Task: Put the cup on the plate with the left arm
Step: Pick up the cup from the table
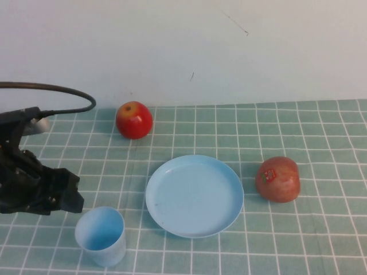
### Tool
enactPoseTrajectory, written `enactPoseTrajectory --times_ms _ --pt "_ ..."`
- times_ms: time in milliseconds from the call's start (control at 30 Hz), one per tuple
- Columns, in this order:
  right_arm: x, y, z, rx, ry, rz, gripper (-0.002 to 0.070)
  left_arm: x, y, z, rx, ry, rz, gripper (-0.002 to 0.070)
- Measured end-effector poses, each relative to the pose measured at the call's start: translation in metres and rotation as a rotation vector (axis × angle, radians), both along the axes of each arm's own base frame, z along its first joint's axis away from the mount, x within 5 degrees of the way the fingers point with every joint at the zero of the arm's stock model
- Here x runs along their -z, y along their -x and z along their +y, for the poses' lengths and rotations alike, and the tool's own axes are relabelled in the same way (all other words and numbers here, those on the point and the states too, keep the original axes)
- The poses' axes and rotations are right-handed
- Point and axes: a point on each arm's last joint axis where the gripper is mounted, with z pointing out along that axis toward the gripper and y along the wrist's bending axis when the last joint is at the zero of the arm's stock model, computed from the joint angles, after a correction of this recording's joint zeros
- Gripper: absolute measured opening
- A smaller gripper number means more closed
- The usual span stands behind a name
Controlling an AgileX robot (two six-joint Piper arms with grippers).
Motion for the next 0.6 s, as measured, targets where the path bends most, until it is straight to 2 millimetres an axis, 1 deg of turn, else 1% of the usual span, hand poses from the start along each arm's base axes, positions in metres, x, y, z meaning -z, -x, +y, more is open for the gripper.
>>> enactPoseTrajectory --times_ms 133,400,500,600 --pt "0.0 0.0 0.0 0.0 0.0 0.0 -0.0002 0.015 -0.01 0.0 0.013 -0.007 0.045 0.0451" --pt "0.0 0.0 0.0 0.0 0.0 0.0 -0.0002 0.04 -0.027 -0.001 0.012 -0.018 0.09 0.0456" --pt "0.0 0.0 0.0 0.0 0.0 0.0 -0.0002 0.049 -0.032 -0.005 0.034 -0.038 0.104 0.0457" --pt "0.0 0.0 0.0 0.0 0.0 0.0 -0.0002 0.06 -0.035 -0.015 0.093 -0.087 0.116 0.0458"
